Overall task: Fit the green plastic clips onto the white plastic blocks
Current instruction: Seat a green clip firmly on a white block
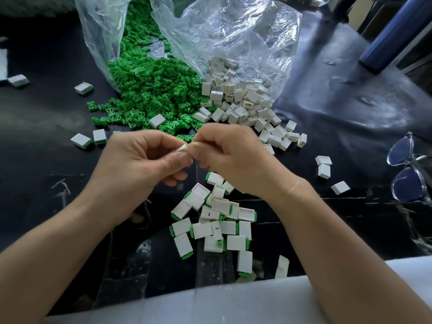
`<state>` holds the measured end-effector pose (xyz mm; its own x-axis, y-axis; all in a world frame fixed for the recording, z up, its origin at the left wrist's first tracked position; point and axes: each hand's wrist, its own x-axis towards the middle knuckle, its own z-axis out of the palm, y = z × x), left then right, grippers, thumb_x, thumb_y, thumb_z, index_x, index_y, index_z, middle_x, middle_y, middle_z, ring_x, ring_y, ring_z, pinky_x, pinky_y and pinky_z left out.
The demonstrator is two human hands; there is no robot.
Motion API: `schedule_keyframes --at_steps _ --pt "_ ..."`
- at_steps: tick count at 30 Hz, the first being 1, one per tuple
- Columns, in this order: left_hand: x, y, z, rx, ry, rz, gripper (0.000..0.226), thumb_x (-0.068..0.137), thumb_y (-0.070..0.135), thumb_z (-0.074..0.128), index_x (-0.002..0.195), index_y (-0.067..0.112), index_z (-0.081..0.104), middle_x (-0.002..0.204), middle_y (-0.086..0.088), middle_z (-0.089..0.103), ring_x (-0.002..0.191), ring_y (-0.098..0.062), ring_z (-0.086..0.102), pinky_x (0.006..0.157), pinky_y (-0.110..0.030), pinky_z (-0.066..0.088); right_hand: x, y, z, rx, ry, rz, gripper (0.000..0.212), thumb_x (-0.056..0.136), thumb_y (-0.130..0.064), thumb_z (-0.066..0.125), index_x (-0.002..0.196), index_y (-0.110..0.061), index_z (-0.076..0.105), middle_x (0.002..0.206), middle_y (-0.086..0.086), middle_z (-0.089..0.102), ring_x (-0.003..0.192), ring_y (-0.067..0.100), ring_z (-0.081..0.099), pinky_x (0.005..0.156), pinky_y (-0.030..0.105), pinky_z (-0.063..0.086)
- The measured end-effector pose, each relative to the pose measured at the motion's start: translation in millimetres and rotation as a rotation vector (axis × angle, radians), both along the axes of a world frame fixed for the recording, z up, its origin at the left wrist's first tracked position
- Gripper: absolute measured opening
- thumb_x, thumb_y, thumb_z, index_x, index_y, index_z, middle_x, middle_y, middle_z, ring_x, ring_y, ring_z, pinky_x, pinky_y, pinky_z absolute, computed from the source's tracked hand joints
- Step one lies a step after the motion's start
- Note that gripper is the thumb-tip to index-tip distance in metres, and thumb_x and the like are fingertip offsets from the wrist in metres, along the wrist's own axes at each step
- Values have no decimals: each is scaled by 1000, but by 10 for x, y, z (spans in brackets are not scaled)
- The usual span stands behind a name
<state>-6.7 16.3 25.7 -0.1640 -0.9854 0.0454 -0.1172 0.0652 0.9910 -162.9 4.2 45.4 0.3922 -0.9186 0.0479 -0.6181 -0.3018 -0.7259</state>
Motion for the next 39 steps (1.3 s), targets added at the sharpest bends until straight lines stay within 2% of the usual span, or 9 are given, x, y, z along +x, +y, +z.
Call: schedule_keyframes --at_steps 3,8,13,18,23,29,32,35,39 --pt "-16 -9 5 13 135 46 17 60 22 68 76 18 70 70 1 72 59 -8 66 49 -17 51 -42 -29 10 181 -279 -107 33 91 -35 49 74 -9 60 65 0 60 58 9 55 54 20 43" --pt "-25 -10 6 9 248 39 16 60 14 67 74 17 75 79 8 74 74 -3 68 64 -13 51 65 -7 -6 581 -537 -36 53 93 -48 26 78 -9 60 70 3 63 61 13 58 57 24 40" --pt "-22 18 29 0 285 -23 16 55 23 69 70 22 76 69 3 71 56 -17 56 51 -21 53 152 38 6 764 -666 54 56 95 -48 20 85 -5 54 69 5 57 59 14 53 54 21 39" --pt "-26 25 16 -37 293 -82 22 63 16 67 83 12 74 60 -5 66 50 -20 59 53 -27 53 160 52 2 724 -637 7 51 94 -47 26 79 -5 50 63 4 46 54 13 41 53 23 33" --pt "-7 23 2 -62 298 -121 21 65 18 68 84 9 74 62 -9 66 55 -29 62 58 -33 54 154 64 11 694 -608 2 48 95 -47 29 92 -4 50 63 1 39 52 10 36 49 19 33" --pt "-21 43 12 -94 287 -113 22 69 16 66 87 4 70 62 -9 66 53 -28 63 55 -31 55 165 81 -12 631 -527 12 66 97 -43 29 122 16 43 63 -1 36 55 10 33 51 21 30" --pt "-14 38 18 -83 286 -103 22 66 17 67 82 2 69 61 -9 66 51 -25 63 53 -29 55 193 95 -22 634 -538 2 59 98 -39 29 105 15 51 62 -1 36 54 10 32 50 20 29" --pt "-14 35 18 -64 319 -104 21 67 16 67 83 3 71 58 -10 65 50 -27 62 53 -29 54 193 96 3 639 -556 -1 46 97 -41 30 82 -4 51 62 -1 38 53 10 34 50 21 29" --pt "-21 34 34 -57 339 -87 13 66 14 71 78 14 76 55 -7 65 48 -23 62 52 -26 53 160 80 24 643 -545 0 46 97 -41 29 77 -6 51 61 0 44 51 9 38 50 21 29"
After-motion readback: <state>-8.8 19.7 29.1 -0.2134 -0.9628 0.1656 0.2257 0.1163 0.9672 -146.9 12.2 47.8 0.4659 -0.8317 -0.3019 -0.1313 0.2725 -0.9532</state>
